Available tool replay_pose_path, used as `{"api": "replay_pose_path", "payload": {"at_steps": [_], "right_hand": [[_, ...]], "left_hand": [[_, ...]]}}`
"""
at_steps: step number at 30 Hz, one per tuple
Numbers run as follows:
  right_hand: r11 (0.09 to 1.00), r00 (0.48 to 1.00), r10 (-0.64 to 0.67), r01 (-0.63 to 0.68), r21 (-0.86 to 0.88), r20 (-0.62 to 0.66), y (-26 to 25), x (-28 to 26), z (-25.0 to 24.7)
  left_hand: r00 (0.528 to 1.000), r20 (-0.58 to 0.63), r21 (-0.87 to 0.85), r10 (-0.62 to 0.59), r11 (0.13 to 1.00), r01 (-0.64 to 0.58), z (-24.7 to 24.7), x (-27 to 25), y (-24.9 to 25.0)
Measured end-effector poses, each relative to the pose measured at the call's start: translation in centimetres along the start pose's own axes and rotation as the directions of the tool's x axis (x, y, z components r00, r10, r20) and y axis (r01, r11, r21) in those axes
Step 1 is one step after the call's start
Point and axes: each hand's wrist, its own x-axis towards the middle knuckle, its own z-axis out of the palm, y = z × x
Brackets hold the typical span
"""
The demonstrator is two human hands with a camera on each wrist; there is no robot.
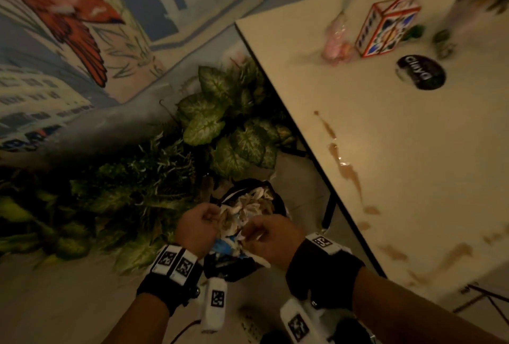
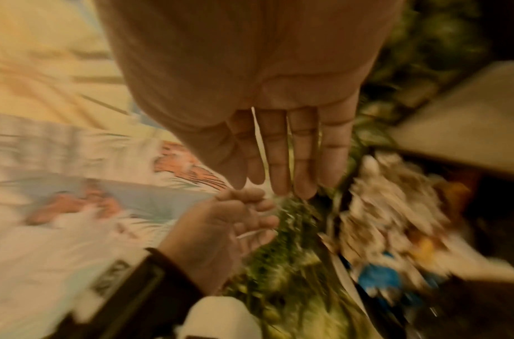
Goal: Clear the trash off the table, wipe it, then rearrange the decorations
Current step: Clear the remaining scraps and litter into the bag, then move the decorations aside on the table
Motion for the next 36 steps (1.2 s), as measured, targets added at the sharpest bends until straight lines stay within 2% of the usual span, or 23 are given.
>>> {"api": "replay_pose_path", "payload": {"at_steps": [4,8,12,17,22,26,31,36], "right_hand": [[0.996,0.996,-0.092,0.092,-0.001,-0.003,-0.3,-6.2,-6.1],[0.992,0.990,-0.122,0.123,0.003,-0.076,2.5,-12.4,-13.3],[0.995,0.988,-0.094,0.097,0.018,-0.124,6.9,-17.5,-20.9],[0.998,0.996,-0.059,0.058,-0.028,-0.072,13.1,-21.7,-28.6],[0.997,0.998,-0.003,-0.001,-0.071,-0.059,17.5,-22.9,-33.7],[0.992,0.996,-0.002,-0.010,-0.128,-0.091,18.7,-21.6,-36.0],[0.985,0.991,-0.054,0.033,-0.168,-0.124,18.3,-19.4,-37.7],[0.983,0.992,-0.035,0.012,-0.185,-0.124,18.2,-18.5,-39.5]], "left_hand": [[0.997,0.007,-0.012,0.073,0.997,-0.072,0.5,-1.8,4.2],[0.993,-0.023,-0.036,0.120,0.992,-0.121,2.5,-4.5,8.8],[0.994,-0.056,-0.091,0.090,0.991,-0.095,4.9,-7.3,13.6],[0.995,-0.100,-0.116,0.030,0.992,-0.041,9.2,-10.6,18.7],[0.997,-0.083,-0.130,-0.003,0.991,-0.008,13.5,-12.4,22.3],[0.996,-0.087,-0.120,0.032,0.992,-0.043,15.6,-12.4,23.7],[0.995,-0.094,-0.172,0.027,0.984,-0.043,15.9,-10.7,24.4],[0.988,-0.139,-0.186,0.075,0.977,-0.100,15.3,-8.0,26.3]]}}
